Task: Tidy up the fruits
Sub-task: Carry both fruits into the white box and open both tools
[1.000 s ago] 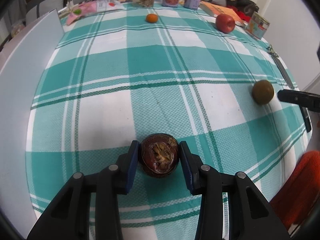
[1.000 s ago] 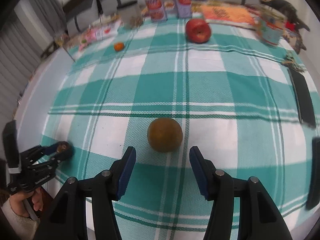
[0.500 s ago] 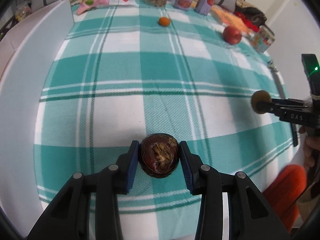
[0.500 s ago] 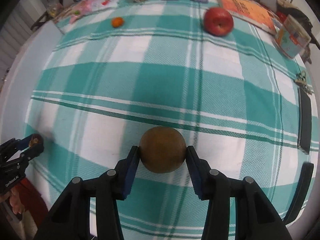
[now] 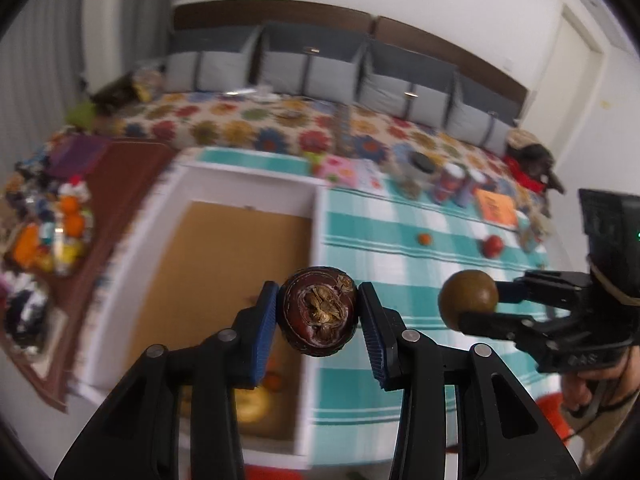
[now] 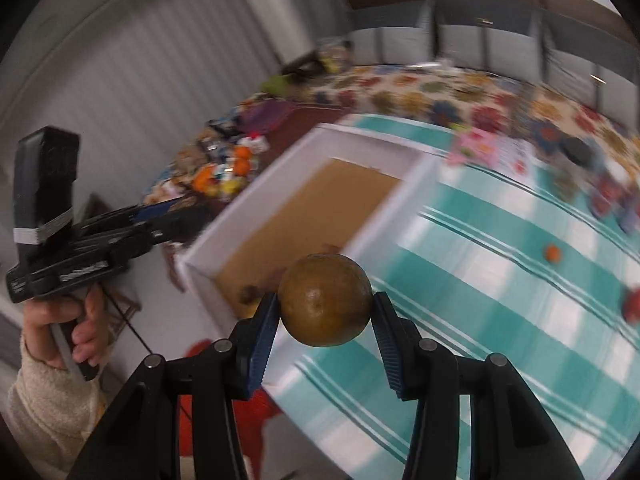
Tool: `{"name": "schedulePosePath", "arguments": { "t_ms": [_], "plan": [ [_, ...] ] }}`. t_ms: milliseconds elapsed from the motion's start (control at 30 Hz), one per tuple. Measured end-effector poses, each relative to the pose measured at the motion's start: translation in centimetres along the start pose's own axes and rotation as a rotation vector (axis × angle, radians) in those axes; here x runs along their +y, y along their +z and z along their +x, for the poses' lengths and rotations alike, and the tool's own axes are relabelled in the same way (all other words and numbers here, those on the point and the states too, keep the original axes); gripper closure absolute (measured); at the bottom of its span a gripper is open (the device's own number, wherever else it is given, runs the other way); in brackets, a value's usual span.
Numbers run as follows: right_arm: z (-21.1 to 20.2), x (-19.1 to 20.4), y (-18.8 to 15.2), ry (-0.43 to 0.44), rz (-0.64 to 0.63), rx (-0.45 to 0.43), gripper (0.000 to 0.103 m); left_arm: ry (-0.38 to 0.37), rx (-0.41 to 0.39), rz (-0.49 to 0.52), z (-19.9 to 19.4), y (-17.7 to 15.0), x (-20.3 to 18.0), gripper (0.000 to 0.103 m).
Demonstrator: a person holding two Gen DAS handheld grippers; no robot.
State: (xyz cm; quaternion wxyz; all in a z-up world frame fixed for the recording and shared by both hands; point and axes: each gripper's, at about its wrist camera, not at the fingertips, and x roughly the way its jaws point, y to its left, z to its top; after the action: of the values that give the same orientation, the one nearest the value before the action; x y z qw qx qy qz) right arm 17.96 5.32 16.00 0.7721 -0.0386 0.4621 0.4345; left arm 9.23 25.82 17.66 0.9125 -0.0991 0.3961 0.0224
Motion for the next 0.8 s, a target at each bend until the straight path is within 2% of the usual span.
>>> {"name": "schedulePosePath", "arguments": {
  "t_ms": [100,200,333,467,733,767,800],
  "plan": [
    [4.3,4.5,2.4,0.028,-0.059,0.034,0.055,0.056,0.037,-0.076,1.8,-1.0,4.8,0.062],
    [9.4,6.9,3.5,0.034,-0.081,0.107,0.055,0.091,0.111,-0.16,5.6,-3.2,8.6,0.062],
    [17.0,7.9,2.8,-0.054,-0.121,0.231,0.055,0.118,0.209,-0.225,10.9,-5.8,11.8,0.062],
    [22.1,7.3,1.8,-0.13,-0.146,0.304,0.055,0.135,0.277,-0.266,15.3,-7.3,13.2,0.062],
    [26.7,5.6,1.2,-0.202,-0.163,0.354,0.054,0.178,0.322,-0.277,17.7,-8.3,14.1,0.06],
    [26.6,5.4,1.3,-0.205,-0.163,0.344,0.054,0.19,0.318,-0.274,17.6,-8.2,14.0,0.057],
    [26.3,5.2,1.4,-0.205,-0.161,0.331,0.054,0.198,0.312,-0.273,17.5,-8.2,14.0,0.045]
  ]
}}
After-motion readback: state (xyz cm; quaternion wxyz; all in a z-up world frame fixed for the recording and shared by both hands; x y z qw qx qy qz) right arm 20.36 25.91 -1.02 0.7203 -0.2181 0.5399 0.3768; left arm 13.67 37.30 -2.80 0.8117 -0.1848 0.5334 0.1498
